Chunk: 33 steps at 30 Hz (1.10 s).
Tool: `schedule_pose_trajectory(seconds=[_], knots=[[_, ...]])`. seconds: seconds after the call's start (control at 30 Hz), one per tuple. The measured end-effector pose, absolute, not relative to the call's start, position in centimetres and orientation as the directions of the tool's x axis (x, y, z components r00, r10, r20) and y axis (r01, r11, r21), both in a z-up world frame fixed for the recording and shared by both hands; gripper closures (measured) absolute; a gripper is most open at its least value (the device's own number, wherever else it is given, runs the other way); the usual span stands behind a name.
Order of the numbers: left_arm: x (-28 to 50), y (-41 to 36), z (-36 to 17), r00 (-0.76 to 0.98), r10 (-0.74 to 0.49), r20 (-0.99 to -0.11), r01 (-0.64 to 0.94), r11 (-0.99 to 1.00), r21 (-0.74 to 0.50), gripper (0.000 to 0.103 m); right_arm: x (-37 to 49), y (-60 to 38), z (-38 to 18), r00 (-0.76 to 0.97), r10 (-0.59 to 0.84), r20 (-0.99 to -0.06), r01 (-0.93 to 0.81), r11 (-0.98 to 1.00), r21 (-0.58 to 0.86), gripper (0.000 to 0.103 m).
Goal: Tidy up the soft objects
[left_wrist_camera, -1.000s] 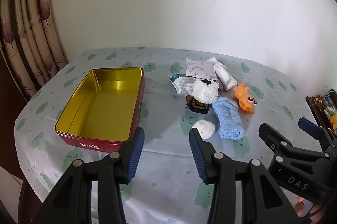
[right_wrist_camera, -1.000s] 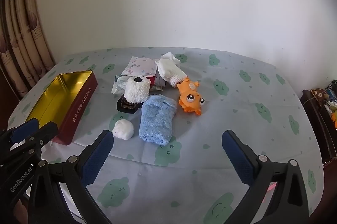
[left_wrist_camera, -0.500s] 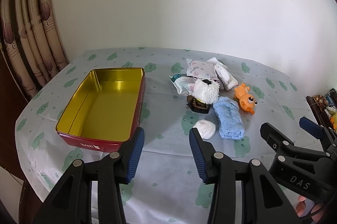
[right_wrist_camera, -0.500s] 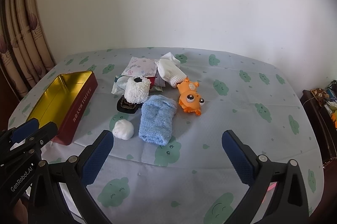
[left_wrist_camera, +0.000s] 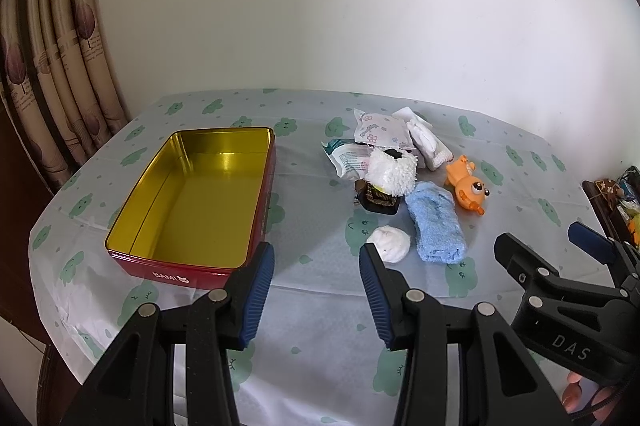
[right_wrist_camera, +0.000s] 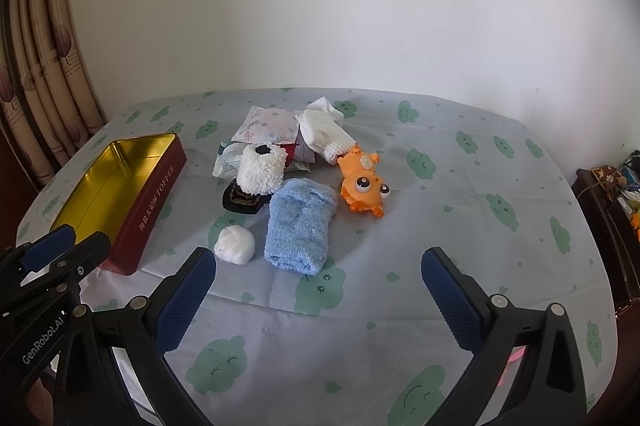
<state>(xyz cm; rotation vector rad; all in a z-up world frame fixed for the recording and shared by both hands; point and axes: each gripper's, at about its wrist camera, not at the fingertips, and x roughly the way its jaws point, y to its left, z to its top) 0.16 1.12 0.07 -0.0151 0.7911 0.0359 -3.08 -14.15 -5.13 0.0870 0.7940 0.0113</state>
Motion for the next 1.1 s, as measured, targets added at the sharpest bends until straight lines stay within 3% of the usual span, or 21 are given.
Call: schedule_pose_trajectory(seconds=[1.1], knots=[[0.25,1.26,-0.44,0.699,0.032,-0.714,-0.035,0.999,0.010,0.058,-2.94,-14.36,-5.27,0.698,0.044,-0.715,0.025,0.996,0.085,0.001]])
